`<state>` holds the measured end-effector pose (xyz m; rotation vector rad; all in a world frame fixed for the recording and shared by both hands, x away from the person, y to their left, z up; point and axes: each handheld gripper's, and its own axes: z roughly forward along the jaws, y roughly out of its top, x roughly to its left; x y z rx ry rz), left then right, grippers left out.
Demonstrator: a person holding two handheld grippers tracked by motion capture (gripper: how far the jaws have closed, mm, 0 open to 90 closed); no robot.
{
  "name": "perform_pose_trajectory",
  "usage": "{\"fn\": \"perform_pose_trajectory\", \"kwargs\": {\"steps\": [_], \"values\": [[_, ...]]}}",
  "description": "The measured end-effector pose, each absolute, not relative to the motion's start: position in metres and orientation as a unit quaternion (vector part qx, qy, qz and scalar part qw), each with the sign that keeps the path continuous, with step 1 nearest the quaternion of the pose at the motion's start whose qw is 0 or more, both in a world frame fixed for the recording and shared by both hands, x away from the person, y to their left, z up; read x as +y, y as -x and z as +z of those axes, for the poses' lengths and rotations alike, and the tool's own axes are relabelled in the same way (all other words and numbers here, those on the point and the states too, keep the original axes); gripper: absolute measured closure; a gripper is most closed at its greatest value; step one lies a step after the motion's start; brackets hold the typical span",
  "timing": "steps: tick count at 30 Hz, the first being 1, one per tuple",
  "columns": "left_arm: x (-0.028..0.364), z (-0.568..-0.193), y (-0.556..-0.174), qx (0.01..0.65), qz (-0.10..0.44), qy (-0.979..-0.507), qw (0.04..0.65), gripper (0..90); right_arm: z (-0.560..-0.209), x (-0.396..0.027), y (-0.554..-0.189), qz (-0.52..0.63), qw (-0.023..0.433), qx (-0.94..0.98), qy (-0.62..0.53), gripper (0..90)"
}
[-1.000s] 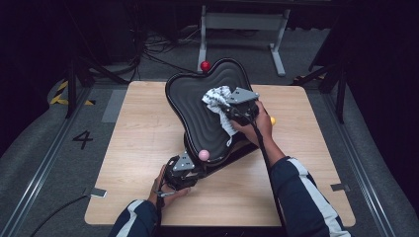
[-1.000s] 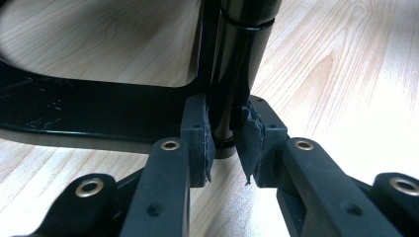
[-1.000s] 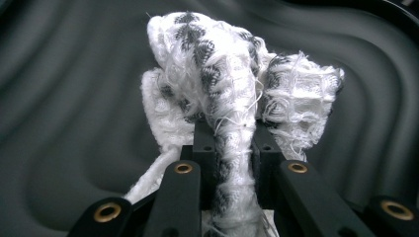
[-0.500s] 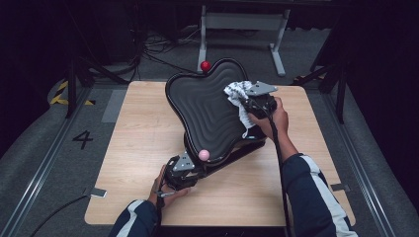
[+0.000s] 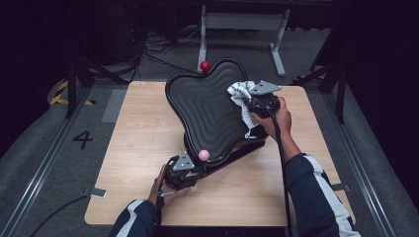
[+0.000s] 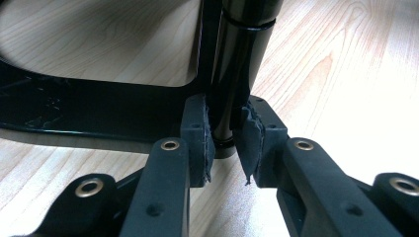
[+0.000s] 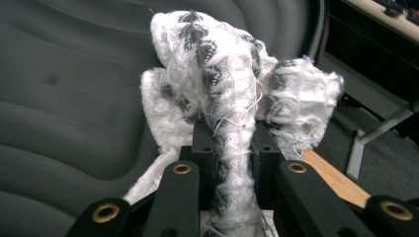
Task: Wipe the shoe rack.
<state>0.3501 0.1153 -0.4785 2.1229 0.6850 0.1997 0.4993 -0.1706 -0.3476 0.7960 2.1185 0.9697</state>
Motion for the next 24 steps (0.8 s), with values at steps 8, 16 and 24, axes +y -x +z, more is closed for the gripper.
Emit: {"fn": "perform_pose_trajectory", "kwargs": {"steps": [8, 16, 24], "values": [[0.115, -0.479, -0.350, 0.276, 0.080, -0.853, 0.437, 73.3, -0.339, -0.133, -0.492, 0.378, 0.321, 0.828, -0.262, 77.7], [0.115, -0.478, -0.350, 0.274, 0.082, -0.854, 0.435, 73.4, -0.338, -0.098, -0.480, 0.379, 0.324, 0.837, -0.224, 77.4], [0.115, -0.479, -0.350, 0.272, 0.083, -0.854, 0.435, 73.4, -0.339, -0.073, -0.470, 0.403, 0.309, 0.836, -0.205, 77.7]]}}
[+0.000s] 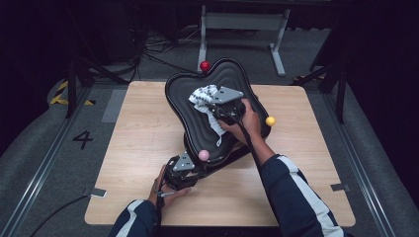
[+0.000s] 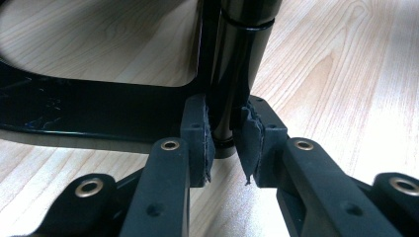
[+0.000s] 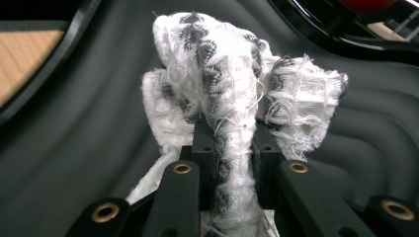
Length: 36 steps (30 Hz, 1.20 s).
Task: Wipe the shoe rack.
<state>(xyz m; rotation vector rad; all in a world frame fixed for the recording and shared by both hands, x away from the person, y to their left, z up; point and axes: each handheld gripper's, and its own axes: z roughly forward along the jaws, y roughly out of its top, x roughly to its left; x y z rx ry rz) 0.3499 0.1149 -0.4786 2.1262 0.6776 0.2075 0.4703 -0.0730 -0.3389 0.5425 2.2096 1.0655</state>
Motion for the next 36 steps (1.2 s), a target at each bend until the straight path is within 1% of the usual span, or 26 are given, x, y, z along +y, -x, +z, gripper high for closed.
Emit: {"fn": "perform_pose_trajectory", "kwargs": {"steps": [9, 12, 13, 18, 23, 24, 27, 31, 32, 33, 36], "values": [[0.115, -0.479, -0.350, 0.271, 0.084, -0.855, 0.434, 73.4, -0.339, -0.039, -0.454, 0.414, 0.296, 0.844, -0.171, 78.0], [0.114, -0.479, -0.350, 0.272, 0.085, -0.855, 0.434, 73.5, -0.339, -0.032, -0.450, 0.402, 0.310, 0.846, -0.160, 78.2], [0.114, -0.478, -0.349, 0.272, 0.085, -0.856, 0.432, 73.5, -0.339, -0.032, -0.451, 0.403, 0.308, 0.846, -0.162, 78.2], [0.115, -0.479, -0.350, 0.272, 0.084, -0.855, 0.435, 73.5, -0.338, -0.036, -0.456, 0.414, 0.301, 0.842, -0.169, 78.2], [0.115, -0.479, -0.350, 0.271, 0.085, -0.855, 0.434, 73.5, -0.338, -0.039, -0.458, 0.406, 0.319, 0.840, -0.169, 78.3], [0.115, -0.479, -0.350, 0.272, 0.085, -0.854, 0.435, 73.5, -0.337, -0.044, -0.464, 0.400, 0.330, 0.837, -0.177, 78.2], [0.115, -0.479, -0.350, 0.273, 0.084, -0.854, 0.435, 73.5, -0.335, -0.054, -0.473, 0.396, 0.331, 0.834, -0.193, 78.2], [0.115, -0.479, -0.350, 0.272, 0.085, -0.854, 0.435, 73.5, -0.332, -0.066, -0.484, 0.406, 0.317, 0.828, -0.220, 78.2], [0.115, -0.479, -0.350, 0.272, 0.085, -0.854, 0.435, 73.5, -0.332, -0.069, -0.486, 0.404, 0.320, 0.827, -0.222, 78.2], [0.115, -0.479, -0.349, 0.273, 0.085, -0.854, 0.435, 73.5, -0.331, -0.074, -0.491, 0.394, 0.335, 0.824, -0.229, 78.3], [0.115, -0.479, -0.349, 0.273, 0.085, -0.854, 0.435, 73.5, -0.330, -0.080, -0.496, 0.387, 0.339, 0.824, -0.238, 78.3]]}}
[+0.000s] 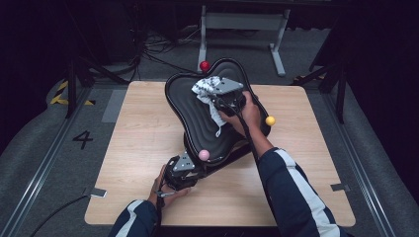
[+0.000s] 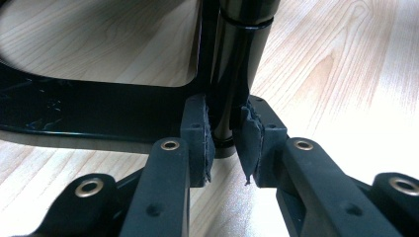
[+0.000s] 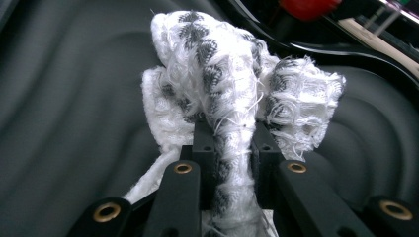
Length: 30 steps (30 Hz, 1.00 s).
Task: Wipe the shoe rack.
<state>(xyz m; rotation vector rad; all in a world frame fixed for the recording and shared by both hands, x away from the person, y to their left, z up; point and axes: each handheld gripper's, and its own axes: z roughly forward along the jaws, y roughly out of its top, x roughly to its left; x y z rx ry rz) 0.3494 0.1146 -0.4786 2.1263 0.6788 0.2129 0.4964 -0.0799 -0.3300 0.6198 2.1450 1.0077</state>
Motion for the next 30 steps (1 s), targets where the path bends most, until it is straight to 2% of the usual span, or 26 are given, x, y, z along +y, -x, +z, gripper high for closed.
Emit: {"fn": "perform_pose_trajectory", "kwargs": {"steps": [12, 16, 22, 30], "values": [[0.115, -0.479, -0.349, 0.273, 0.085, -0.854, 0.435, 73.5, -0.327, -0.114, -0.523, 0.372, 0.346, 0.810, -0.292, 78.3], [0.115, -0.479, -0.350, 0.271, 0.086, -0.854, 0.436, 73.5, -0.327, -0.127, -0.529, 0.354, 0.362, 0.806, -0.307, 78.4], [0.115, -0.479, -0.350, 0.274, 0.083, -0.853, 0.435, 73.4, -0.330, -0.146, -0.537, 0.363, 0.351, 0.797, -0.332, 78.4], [0.115, -0.479, -0.351, 0.270, 0.084, -0.854, 0.437, 73.4, -0.330, -0.132, -0.525, 0.377, 0.342, 0.803, -0.311, 78.9]]}}
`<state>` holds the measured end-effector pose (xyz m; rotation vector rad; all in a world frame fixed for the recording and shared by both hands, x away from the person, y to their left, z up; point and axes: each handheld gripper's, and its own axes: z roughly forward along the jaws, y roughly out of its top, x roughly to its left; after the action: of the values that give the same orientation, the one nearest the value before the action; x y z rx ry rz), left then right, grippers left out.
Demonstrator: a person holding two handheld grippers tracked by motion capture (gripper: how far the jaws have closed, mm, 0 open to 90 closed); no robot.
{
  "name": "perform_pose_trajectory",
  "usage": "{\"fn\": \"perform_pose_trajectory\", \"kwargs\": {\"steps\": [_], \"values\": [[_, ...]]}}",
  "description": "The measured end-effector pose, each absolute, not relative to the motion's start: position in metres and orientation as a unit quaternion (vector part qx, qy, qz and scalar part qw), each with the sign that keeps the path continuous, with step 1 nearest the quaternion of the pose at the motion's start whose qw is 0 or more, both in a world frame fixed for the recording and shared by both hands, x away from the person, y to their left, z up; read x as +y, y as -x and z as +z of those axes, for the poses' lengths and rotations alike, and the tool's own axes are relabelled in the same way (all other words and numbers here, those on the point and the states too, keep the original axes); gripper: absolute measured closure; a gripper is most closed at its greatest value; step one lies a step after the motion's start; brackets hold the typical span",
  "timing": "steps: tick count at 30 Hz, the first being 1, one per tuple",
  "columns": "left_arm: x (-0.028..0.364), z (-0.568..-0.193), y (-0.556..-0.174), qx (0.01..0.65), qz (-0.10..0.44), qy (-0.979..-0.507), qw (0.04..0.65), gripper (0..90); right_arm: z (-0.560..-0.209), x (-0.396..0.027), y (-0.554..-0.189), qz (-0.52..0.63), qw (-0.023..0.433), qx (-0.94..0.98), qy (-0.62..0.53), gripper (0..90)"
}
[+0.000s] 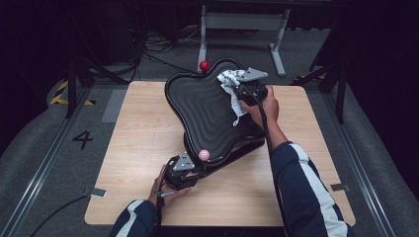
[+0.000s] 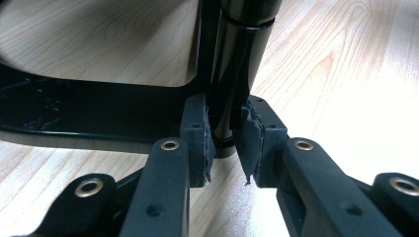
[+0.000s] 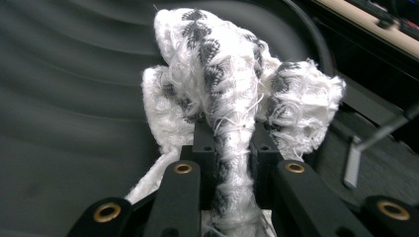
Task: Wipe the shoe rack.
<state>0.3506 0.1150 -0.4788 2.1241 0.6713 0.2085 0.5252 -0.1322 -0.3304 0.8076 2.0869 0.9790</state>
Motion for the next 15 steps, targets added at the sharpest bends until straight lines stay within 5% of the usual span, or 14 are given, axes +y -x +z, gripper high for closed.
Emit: {"fn": "perform_pose_trajectory", "kwargs": {"steps": [15], "values": [[0.114, -0.479, -0.350, 0.273, 0.083, -0.853, 0.436, 73.4, -0.329, -0.063, -0.488, 0.405, 0.313, 0.831, -0.217, 78.8]]}}
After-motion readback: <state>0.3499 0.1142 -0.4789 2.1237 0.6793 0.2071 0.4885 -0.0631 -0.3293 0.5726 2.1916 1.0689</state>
